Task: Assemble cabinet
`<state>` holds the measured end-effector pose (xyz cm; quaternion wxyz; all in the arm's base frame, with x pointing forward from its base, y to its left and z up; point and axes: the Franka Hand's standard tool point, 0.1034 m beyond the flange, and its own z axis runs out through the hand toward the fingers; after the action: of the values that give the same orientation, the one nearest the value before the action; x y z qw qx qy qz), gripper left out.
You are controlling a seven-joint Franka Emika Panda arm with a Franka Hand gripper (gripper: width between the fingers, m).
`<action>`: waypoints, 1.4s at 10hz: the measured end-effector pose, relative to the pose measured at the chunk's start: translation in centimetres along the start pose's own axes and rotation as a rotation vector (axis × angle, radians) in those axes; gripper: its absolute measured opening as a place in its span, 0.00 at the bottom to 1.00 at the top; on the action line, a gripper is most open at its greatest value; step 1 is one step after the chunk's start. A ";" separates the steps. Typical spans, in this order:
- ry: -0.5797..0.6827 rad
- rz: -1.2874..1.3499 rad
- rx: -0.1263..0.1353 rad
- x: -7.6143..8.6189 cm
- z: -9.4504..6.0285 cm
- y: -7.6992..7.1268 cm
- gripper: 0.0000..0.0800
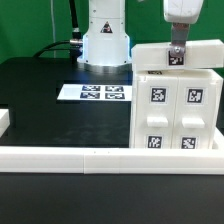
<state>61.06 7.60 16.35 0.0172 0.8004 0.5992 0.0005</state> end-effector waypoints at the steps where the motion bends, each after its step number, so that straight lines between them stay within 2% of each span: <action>1: 0.000 0.012 0.000 0.0 0.0 0.0 0.70; 7: 0.001 0.426 0.000 0.0 0.1 0.0 0.70; 14: 0.004 1.066 0.001 0.2 0.1 0.0 0.70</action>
Offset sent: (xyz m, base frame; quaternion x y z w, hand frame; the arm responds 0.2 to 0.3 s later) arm 0.0000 0.0000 0.0000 0.0000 0.0000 0.1296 0.9916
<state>61.06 7.76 16.25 0.0133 0.9938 0.1096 0.0103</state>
